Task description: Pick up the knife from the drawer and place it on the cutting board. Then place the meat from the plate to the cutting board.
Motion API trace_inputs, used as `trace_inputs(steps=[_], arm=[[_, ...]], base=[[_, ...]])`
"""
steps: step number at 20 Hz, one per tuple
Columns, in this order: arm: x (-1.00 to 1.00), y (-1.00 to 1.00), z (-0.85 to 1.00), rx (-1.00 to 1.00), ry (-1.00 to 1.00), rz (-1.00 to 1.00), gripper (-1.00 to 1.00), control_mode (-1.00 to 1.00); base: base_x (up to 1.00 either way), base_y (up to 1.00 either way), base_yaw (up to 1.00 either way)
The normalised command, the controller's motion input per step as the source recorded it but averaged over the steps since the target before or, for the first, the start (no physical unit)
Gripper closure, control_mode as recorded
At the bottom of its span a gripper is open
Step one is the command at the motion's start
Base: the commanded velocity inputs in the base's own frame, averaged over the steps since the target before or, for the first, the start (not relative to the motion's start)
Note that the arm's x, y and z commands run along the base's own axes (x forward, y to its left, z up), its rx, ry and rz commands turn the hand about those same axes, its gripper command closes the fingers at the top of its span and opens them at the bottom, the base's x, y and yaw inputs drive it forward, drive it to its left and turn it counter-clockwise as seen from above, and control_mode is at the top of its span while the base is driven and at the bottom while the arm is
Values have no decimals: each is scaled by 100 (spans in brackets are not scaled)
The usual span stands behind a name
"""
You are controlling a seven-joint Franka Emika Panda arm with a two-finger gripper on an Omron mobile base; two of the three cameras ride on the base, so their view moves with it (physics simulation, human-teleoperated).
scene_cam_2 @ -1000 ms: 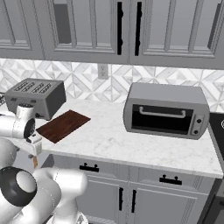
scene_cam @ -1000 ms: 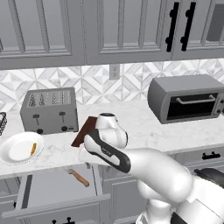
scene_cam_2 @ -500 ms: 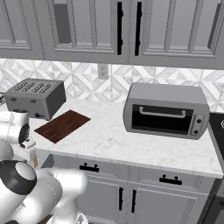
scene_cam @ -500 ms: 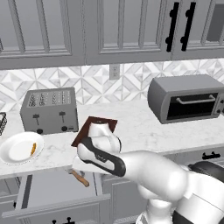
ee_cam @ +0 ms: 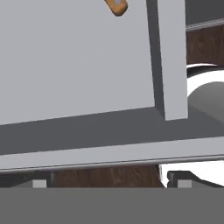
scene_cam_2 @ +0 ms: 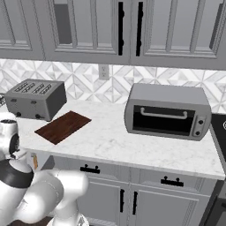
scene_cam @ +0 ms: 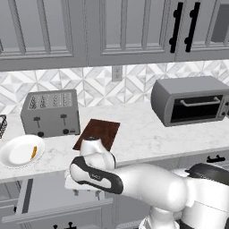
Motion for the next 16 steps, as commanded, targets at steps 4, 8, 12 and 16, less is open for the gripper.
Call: trace_inputs(steps=[4,8,12,16], arm=[[0,29,1,-19,10,27,-100,-100],[0,11,-1,-11,4,19,-100,-100],[3,1,-12,0,0,9,-100,-100],[24,0,-22,0,-1,0,-100,-100]], base=[[0,0,0],[0,0,0],[0,0,0],[0,0,0]])
